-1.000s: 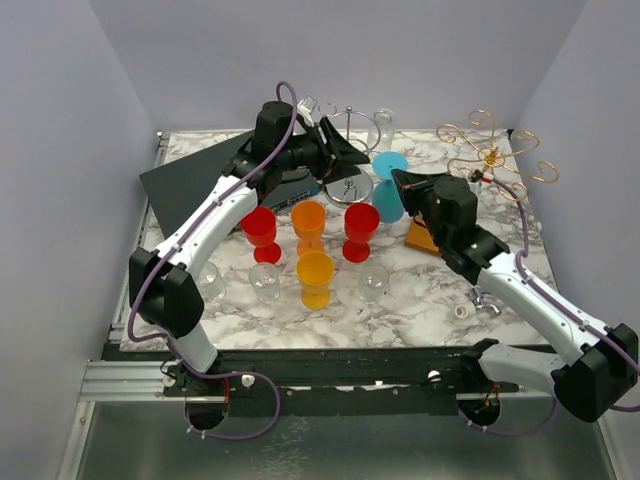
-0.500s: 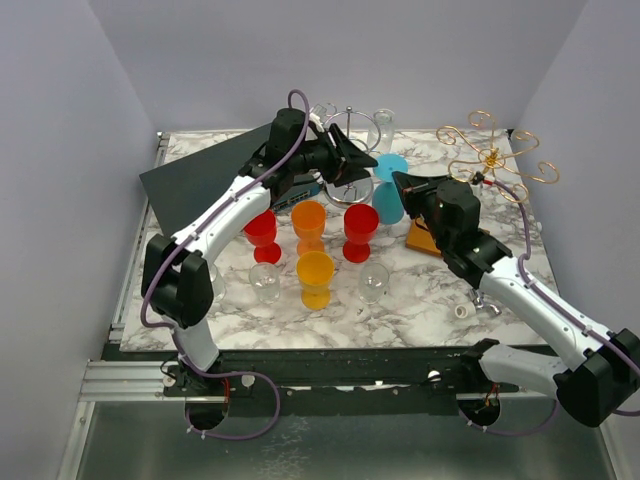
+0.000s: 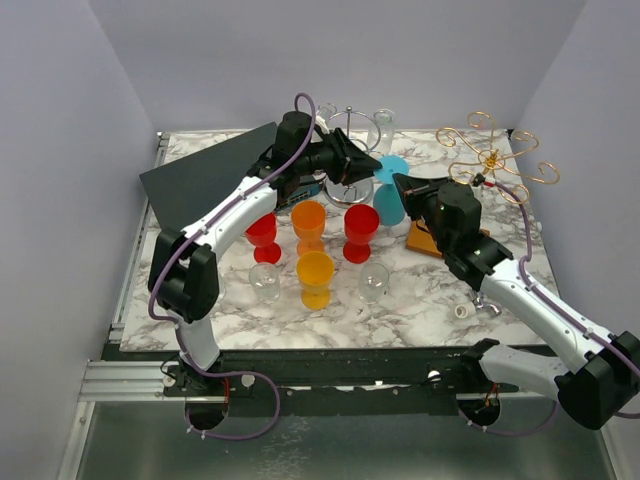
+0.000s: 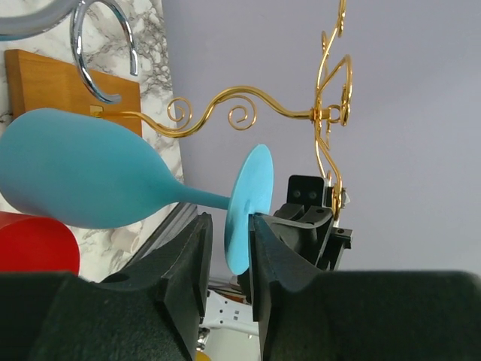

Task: Take the wine glass off the wine glass rack
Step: Place the wine glass at the center of the board.

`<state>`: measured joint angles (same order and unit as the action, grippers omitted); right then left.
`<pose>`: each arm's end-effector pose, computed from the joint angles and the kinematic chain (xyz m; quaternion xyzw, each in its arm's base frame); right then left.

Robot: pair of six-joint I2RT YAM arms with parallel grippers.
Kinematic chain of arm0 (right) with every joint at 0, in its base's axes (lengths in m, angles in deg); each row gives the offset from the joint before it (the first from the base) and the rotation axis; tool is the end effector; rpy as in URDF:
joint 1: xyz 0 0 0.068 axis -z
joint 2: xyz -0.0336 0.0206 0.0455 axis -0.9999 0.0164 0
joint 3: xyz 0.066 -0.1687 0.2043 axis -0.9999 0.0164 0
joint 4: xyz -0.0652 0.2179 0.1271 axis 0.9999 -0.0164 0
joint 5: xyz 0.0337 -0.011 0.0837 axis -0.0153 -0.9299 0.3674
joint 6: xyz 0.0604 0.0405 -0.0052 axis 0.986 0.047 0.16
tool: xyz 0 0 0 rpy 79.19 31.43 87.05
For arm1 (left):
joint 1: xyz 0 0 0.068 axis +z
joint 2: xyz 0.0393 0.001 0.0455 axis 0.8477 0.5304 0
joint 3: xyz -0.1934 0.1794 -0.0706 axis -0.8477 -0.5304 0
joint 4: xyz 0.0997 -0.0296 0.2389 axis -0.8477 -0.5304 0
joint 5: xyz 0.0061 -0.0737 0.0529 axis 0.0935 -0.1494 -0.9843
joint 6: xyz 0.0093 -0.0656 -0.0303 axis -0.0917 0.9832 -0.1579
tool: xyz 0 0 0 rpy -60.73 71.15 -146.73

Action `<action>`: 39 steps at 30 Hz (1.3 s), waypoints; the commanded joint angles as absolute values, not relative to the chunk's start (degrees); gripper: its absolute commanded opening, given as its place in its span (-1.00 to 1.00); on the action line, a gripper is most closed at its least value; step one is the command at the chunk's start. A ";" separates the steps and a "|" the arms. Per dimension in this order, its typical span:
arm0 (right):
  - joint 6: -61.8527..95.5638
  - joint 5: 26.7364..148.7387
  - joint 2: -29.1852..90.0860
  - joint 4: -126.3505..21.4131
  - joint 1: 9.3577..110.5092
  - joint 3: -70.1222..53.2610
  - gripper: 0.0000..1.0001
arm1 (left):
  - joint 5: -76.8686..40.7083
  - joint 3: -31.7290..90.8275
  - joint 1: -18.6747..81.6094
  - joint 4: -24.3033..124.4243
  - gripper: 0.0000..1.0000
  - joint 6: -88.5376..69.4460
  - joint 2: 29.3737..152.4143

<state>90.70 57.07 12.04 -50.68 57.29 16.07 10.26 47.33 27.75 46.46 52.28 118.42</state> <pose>0.2484 0.1260 0.3349 0.4277 0.6322 0.4364 0.4764 0.3699 -0.2573 0.3441 -0.0975 0.7687 -0.6104 0.1643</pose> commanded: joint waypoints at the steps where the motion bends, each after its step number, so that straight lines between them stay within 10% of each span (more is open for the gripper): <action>1: 88.51 56.50 10.23 -48.32 57.62 16.57 -0.99 | 12.98 48.24 27.29 49.77 -0.42 53.47 119.11; 22: 85.42 56.51 10.05 -51.45 57.60 14.85 -0.98 | 15.92 46.79 26.15 56.96 -0.90 59.64 120.63; 39: 76.71 53.58 12.74 -63.66 57.60 5.62 0.07 | 15.91 44.65 26.19 63.86 -1.00 62.98 119.69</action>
<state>83.40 56.83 13.09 -61.09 57.58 9.73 14.65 45.37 26.48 59.90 62.05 120.63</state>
